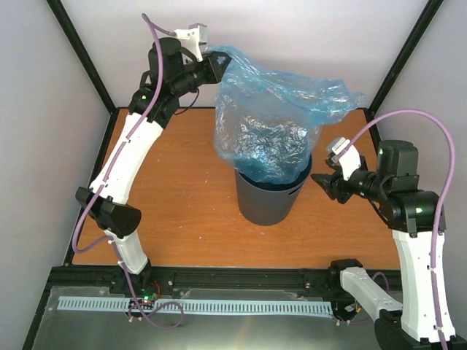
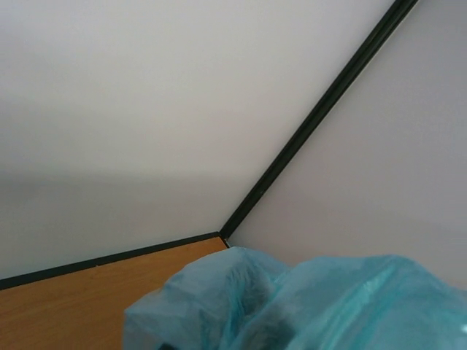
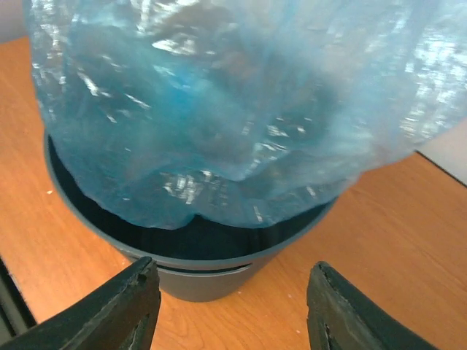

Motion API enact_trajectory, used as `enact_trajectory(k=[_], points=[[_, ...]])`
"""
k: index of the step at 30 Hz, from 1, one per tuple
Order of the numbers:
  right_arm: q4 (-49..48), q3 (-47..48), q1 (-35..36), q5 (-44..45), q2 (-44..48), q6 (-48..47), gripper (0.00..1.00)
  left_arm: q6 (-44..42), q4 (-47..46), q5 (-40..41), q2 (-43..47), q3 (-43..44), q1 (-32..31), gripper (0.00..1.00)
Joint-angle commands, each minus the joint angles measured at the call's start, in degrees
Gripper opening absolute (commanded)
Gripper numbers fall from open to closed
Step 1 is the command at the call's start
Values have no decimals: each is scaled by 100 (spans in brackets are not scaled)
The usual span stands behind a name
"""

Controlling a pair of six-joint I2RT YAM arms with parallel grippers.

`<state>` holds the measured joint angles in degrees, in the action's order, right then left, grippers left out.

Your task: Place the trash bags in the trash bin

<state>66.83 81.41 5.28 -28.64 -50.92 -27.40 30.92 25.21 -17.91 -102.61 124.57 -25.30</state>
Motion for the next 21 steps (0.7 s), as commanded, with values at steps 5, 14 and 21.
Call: enact_trajectory(k=[5,14,21], points=[[-905,-424,13,-1096,-462,-268,51,395,-553,-727,375,-598,-131,1],[-1776,-559,808,-546,-1417,6,46,70,-223,-871,1020,-864,-379,1],[-1889,-515,818,83,-1320,165,43,-541,412,-1143,1462,-1071,-384,58]])
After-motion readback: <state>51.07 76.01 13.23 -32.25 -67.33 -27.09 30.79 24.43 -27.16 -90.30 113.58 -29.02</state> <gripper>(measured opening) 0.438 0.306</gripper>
